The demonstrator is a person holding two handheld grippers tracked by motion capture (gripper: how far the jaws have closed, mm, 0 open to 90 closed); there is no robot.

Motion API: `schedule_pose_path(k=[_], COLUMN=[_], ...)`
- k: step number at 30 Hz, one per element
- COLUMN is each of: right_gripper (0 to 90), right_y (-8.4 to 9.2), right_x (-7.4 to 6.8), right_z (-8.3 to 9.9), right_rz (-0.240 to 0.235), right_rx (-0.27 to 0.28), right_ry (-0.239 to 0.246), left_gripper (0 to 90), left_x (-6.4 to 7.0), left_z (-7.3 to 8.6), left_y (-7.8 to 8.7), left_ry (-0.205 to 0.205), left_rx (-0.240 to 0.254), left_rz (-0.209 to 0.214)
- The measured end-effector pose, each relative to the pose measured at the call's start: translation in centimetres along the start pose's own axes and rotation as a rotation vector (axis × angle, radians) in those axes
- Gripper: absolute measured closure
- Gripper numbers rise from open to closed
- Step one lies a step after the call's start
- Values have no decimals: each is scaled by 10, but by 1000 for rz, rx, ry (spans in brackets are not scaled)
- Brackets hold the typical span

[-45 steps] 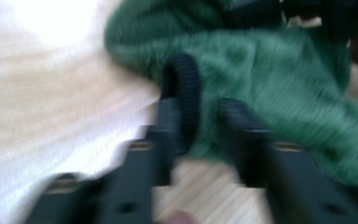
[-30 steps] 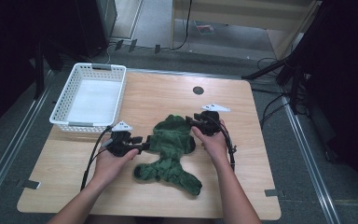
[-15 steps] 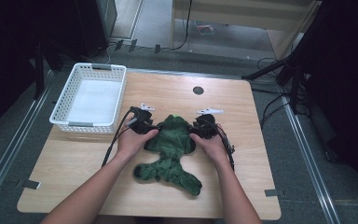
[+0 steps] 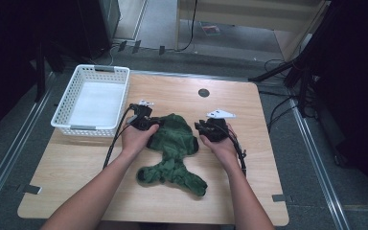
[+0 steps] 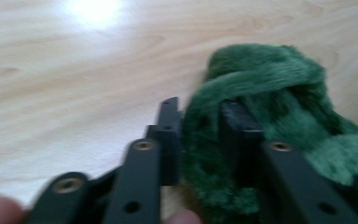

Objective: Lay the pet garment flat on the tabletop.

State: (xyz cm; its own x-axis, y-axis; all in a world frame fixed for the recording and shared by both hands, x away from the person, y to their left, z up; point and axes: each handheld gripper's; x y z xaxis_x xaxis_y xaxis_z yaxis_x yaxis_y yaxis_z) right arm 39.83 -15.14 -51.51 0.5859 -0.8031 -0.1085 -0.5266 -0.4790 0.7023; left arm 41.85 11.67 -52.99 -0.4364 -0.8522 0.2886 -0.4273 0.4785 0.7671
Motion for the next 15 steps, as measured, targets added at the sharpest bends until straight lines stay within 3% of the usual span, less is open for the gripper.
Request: schedule_pose_path(k=[1,3,4,5,6,8,10,11,12,15], right_gripper=[524,505,505,518,684,878,895,900,900,900], right_y=[-11,-24,-24,-30,-39,-40,-37,-29,-24,-17], right_x=[-2,-8,-8,-11,-17,-20,-19,-17,-16,-14], right_z=[-1,-2,-2,-2,-1,-2,-2,-4,-5,-5], right_rz=[-38,-38,-38,-24,10,71,96,122,144,151], right_rx=[-54,-98,-98,-114,-138,-119,-95,-23,7,37], right_ry=[-21,-24,-24,-23,-20,-2,1,14,17,30], left_gripper=[641,680,751,751,876,892,894,894,893,880], left_x=[1,4,4,3,2,1,0,-4,-6,-8], left_z=[0,-1,-1,-1,-1,-2,-2,-3,-4,-4], left_y=[-1,-1,-1,-1,0,2,4,8,9,8], left_ry=[0,-8,-8,-17,-26,-46,-49,-30,-14,4], left_rx=[4,1,1,-5,-4,7,21,48,58,41], left_rz=[-8,-22,-22,-18,21,16,10,2,8,15])
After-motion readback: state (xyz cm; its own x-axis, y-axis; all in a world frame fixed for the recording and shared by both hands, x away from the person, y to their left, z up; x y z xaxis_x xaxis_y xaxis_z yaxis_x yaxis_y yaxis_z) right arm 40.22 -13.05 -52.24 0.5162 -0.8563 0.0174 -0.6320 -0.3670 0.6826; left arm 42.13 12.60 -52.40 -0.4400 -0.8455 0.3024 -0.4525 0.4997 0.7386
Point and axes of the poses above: each handheld gripper's, and its own axes: y roughly backward along the jaws, z roughly out of its underside, x roughly to its right, and after that the axes turned 9 degrees about -x, right-handed
